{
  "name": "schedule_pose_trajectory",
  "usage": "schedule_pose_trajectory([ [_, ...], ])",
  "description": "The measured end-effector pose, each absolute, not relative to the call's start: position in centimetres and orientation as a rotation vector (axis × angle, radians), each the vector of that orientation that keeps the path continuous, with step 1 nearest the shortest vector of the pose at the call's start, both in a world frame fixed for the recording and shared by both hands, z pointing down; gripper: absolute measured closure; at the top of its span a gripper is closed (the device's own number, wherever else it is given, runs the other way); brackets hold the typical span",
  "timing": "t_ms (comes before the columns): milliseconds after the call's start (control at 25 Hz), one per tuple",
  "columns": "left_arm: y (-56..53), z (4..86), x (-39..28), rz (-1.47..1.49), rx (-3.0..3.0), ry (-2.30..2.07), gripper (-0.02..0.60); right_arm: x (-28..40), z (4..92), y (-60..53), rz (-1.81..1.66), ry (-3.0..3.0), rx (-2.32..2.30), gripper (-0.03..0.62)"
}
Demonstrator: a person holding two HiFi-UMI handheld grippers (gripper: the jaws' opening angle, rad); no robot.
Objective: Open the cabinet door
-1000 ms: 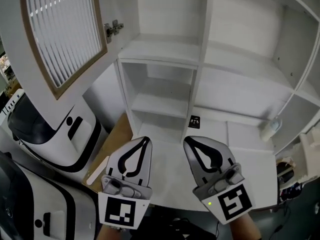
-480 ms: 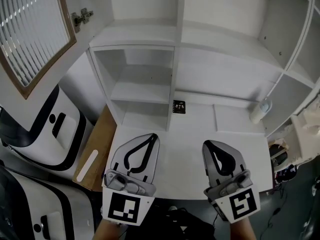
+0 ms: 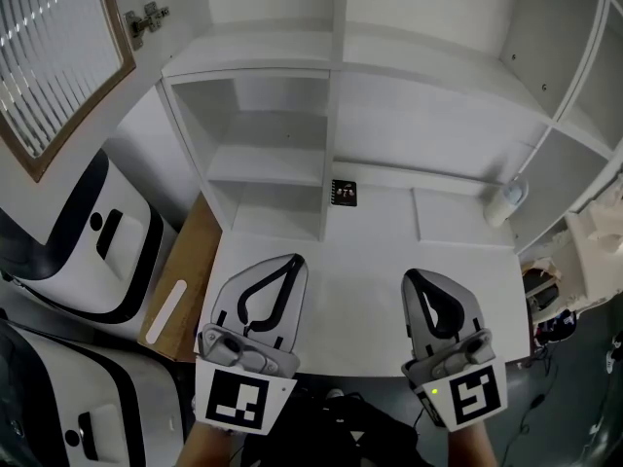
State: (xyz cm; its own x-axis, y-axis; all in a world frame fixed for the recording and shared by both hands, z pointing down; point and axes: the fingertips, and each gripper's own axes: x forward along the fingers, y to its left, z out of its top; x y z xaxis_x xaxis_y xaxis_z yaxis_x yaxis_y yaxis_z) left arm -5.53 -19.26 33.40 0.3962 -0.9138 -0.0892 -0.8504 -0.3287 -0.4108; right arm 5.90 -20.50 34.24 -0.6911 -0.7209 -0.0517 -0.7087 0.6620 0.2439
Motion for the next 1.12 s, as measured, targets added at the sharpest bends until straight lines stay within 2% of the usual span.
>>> schedule_pose_trajectory([
  [1120, -18.5, 34.2, -7.5, -0.231, -2.277, 1.583, 0.58, 3.5, 35.0, -20.5, -0.344, -2.831, 1.156, 0.592],
])
